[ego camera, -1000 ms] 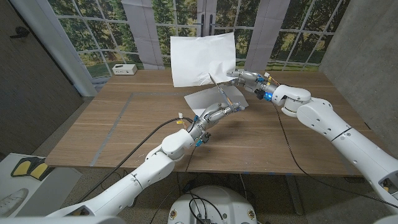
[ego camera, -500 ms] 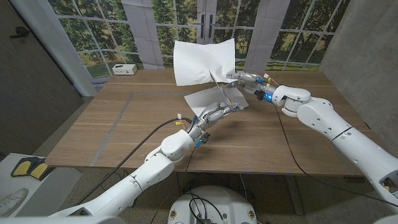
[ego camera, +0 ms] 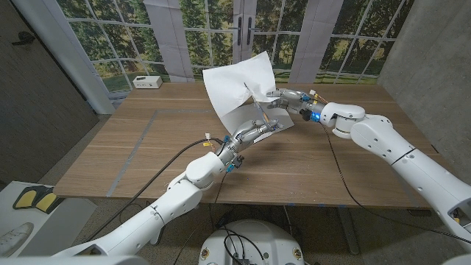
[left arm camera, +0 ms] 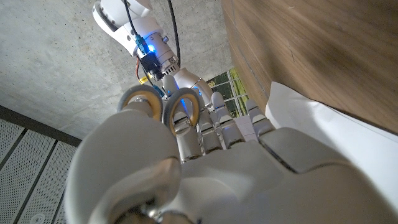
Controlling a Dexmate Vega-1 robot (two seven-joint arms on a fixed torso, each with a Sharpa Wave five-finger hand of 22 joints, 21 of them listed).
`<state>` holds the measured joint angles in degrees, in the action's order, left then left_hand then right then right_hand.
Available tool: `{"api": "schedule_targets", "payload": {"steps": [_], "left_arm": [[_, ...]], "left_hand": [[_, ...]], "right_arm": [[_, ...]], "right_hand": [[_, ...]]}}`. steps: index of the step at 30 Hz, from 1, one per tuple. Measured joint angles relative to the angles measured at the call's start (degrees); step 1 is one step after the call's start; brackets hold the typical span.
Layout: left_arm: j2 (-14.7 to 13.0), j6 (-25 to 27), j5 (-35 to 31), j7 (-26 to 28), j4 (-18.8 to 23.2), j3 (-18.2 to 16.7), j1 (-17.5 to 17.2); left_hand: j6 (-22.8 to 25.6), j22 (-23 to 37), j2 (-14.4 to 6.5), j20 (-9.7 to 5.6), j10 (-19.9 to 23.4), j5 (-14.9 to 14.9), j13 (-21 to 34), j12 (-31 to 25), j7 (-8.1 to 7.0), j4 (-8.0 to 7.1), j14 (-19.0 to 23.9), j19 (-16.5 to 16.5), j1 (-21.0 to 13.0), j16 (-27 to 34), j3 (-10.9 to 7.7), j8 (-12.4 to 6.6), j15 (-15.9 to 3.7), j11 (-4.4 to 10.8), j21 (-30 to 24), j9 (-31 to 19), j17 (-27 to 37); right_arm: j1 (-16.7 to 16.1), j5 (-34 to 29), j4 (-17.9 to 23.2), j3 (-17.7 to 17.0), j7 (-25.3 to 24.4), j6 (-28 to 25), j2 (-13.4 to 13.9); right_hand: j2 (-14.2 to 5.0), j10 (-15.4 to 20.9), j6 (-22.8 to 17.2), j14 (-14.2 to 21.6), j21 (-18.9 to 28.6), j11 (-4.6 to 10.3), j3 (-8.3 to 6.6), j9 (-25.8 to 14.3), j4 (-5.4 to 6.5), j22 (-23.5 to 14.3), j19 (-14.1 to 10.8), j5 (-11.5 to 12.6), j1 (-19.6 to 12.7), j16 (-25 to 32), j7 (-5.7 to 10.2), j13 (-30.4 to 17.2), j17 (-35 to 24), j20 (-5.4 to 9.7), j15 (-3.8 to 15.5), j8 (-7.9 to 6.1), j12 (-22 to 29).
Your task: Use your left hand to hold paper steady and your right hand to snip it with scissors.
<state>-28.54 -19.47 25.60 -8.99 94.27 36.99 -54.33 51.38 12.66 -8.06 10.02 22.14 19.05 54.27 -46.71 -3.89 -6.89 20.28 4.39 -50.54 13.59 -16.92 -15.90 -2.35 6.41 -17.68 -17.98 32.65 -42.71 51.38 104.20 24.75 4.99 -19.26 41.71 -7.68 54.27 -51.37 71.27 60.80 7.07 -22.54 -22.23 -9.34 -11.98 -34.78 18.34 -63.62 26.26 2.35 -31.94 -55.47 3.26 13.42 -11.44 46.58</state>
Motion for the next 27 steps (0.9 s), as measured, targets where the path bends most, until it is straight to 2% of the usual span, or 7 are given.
{"api": "schedule_targets", "payload": {"steps": [13,27], "left_arm": [[-0.02,-1.22,1.3,-2.43,-2.32,-0.55,1.23],[-0.03,-1.42,1.95,-3.33,-3.0,-0.77,1.47]], "left_hand": [[0.0,-0.01,0.0,0.0,-0.01,-0.79,-0.01,-0.2,0.0,0.25,0.0,0.0,0.0,-0.28,-0.25,-0.22,0.0,-0.01,0.0,-0.7,-0.27],[0.0,-0.15,0.0,0.0,-0.32,-1.29,0.1,-0.2,0.0,0.25,0.0,0.0,0.0,-0.28,-0.26,-0.36,0.0,-0.31,0.0,-1.17,-0.45]], "right_arm": [[0.7,-0.92,0.17,0.62,-2.92,-2.46,-0.31],[0.57,-1.01,-0.2,0.45,-4.32,-3.18,-0.51]], "right_hand": [[0.0,0.0,0.0,0.08,0.88,0.0,-0.15,0.0,-0.15,0.38,-0.01,-0.17,0.0,-0.23,0.0,0.08,-0.13,0.0,0.08,0.0,-0.06],[0.21,0.0,0.0,0.38,1.74,0.0,-0.33,0.0,0.03,0.73,0.51,-0.21,0.21,-0.32,0.0,-0.01,-0.23,-0.1,-0.22,0.0,-0.09]]}}
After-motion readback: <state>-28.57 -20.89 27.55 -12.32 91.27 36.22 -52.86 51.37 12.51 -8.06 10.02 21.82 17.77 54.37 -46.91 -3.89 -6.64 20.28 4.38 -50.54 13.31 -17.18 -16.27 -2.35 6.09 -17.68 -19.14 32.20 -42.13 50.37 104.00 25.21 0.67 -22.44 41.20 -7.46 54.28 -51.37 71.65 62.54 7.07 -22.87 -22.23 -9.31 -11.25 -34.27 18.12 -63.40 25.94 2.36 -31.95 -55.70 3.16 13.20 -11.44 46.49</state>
